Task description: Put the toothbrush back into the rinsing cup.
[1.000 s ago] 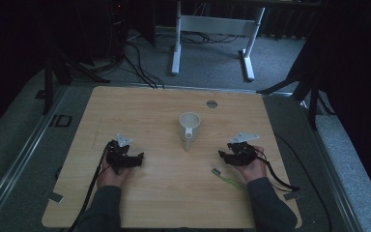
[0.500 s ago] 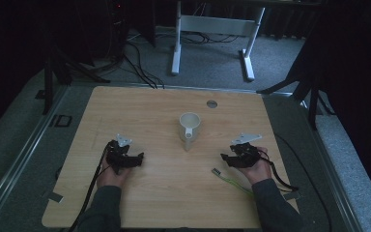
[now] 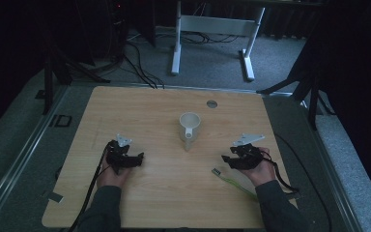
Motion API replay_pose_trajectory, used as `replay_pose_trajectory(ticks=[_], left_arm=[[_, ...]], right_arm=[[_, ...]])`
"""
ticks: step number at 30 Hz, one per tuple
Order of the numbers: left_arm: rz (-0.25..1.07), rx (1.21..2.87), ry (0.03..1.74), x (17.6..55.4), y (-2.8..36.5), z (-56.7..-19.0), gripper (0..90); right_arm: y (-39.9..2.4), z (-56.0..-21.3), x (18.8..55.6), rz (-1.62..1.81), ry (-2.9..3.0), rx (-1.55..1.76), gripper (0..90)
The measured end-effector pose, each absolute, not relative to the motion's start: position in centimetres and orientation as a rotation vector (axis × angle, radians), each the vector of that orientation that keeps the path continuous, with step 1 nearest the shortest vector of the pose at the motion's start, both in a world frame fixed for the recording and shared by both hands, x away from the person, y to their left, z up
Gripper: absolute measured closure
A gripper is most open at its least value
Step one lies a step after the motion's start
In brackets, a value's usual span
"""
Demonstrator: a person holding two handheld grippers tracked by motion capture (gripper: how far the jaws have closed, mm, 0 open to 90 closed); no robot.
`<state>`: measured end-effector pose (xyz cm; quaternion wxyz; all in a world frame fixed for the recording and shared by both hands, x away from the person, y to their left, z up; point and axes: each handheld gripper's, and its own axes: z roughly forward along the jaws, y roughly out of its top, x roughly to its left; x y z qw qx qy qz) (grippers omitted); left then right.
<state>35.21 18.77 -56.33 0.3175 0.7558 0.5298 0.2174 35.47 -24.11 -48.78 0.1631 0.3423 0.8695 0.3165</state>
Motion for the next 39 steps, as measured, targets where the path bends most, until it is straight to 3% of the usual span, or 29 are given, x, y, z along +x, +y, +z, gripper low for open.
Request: replay_pose_trajectory(ticks=[25, 39], left_arm=[[0.572, 1.989, 1.394, 35.2, 18.8, -56.3, 15.1], [0.572, 1.989, 1.394, 35.2, 18.8, -56.3, 15.1]], right_arm=[[-24.2, -47.3, 34.7, 0.886, 2.565, 0.977, 57.3], [-24.2, -47.1, 34.7, 0.864, 2.630, 0.985, 67.1]])
